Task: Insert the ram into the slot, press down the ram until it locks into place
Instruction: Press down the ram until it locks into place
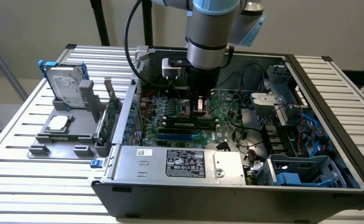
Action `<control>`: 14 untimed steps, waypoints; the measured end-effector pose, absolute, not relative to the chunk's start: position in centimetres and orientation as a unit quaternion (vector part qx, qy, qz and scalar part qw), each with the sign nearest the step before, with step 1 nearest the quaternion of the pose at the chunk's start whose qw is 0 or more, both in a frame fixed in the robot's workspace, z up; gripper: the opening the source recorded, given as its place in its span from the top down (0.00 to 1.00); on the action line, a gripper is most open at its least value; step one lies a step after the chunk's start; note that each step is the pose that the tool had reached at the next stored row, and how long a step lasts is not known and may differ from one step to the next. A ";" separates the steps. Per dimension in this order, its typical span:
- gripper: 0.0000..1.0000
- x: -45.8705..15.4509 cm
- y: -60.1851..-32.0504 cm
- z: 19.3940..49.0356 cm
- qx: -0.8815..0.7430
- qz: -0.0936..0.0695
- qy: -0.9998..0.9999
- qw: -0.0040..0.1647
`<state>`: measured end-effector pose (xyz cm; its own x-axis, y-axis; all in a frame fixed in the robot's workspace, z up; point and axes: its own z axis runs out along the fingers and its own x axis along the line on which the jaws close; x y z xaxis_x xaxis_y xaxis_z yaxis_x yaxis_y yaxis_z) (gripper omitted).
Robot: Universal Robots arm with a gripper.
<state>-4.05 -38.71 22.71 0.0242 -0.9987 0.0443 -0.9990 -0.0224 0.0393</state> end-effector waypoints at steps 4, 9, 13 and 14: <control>0.89 -4.1 -38.7 22.8 0.715 0.001 -0.699 0.029; 0.89 -3.9 -38.7 25.2 0.715 0.002 -0.699 0.030; 0.89 -3.7 -38.7 26.2 0.715 0.001 -0.699 0.030; 0.89 -3.7 -38.7 26.3 0.715 0.001 -0.699 0.030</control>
